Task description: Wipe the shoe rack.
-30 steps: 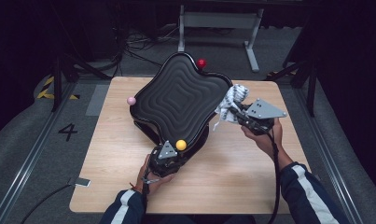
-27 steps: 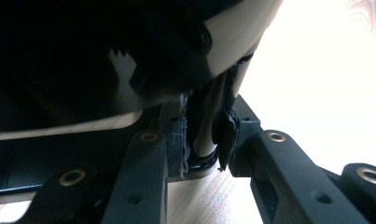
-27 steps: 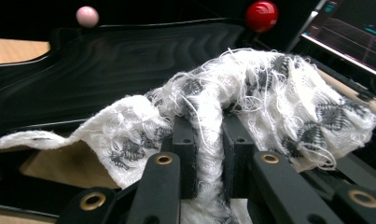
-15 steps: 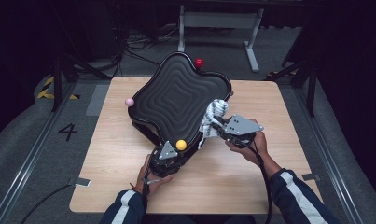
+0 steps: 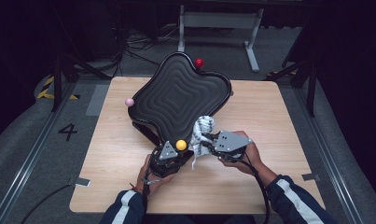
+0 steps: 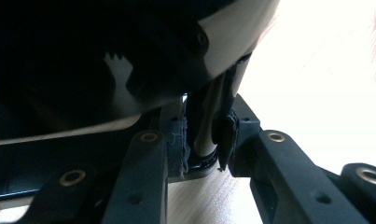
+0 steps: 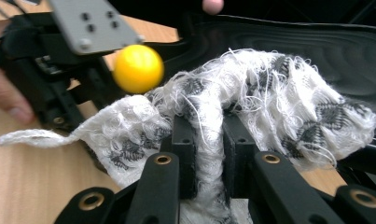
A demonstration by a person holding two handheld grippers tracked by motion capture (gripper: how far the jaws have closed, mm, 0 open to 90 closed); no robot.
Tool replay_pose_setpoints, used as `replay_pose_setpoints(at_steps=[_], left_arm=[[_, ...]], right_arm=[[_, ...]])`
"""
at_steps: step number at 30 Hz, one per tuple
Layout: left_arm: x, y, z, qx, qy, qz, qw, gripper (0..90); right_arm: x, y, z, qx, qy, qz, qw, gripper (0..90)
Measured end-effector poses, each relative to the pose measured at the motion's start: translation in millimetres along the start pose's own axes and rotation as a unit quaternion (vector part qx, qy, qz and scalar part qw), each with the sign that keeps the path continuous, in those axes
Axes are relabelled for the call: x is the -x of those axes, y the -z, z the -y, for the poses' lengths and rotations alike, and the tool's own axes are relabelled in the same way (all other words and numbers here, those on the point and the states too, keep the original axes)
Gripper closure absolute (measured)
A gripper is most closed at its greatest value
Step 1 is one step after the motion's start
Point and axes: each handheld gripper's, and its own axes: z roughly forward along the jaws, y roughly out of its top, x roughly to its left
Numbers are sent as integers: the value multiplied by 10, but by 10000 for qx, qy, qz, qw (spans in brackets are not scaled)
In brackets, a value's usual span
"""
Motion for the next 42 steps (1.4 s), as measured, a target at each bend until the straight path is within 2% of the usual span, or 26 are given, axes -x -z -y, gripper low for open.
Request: replay_pose_setpoints(at_steps=[2, 3, 7, 10, 14, 18, 22, 24, 25, 28, 31, 33, 36, 42], left_arm=[[-3, 0, -2, -1, -27, -3, 10000, 732], [-3, 0, -2, -1, -27, -3, 10000, 732], [-2, 1, -3, -10, -35, -11, 10000, 732], [-4, 2, 0, 7, -7, -20, 10000, 732], [-9, 3, -1, 4, -20, -29, 10000, 732], [-9, 3, -1, 9, -16, -33, 10000, 732], [-12, -1, 0, 32, 12, -8, 10000, 732], [-16, 2, -1, 10, 12, 14, 10000, 731], [-16, 2, -1, 10, 12, 14, 10000, 732], [-16, 1, -1, 12, 5, 15, 10000, 732], [-15, -2, 1, 33, 8, 13, 10000, 732], [-14, 0, 1, 28, 10, 9, 10000, 732], [-12, 1, 1, 23, 13, 9, 10000, 732], [-17, 4, 0, 7, 4, 15, 10000, 732]], right_arm=[[-64, -24, -7, -15, 44, -166, 9999, 782], [-64, -24, -7, -15, 44, -166, 9999, 782], [-217, -96, -20, -80, 184, -424, 9989, 779], [-276, -131, -15, -87, 244, -454, 9986, 782], [-244, -132, 10, -80, 196, -472, 9987, 784], [-170, -101, 43, -117, 145, -384, 9991, 783], [-57, -42, 68, -136, 94, -154, 9997, 782], [40, -6, 79, -114, -24, 29, 9999, 783], [40, -6, 79, -114, -24, 29, 9999, 783], [184, 49, 95, -163, -63, 444, 9989, 784], [350, 101, 126, -199, -196, 771, 9966, 787], [491, 150, 155, -239, -380, 1008, 9939, 792], [666, 238, 189, -183, -650, 1220, 9902, 792], [884, 361, 211, -275, -771, 1572, 9842, 792]])
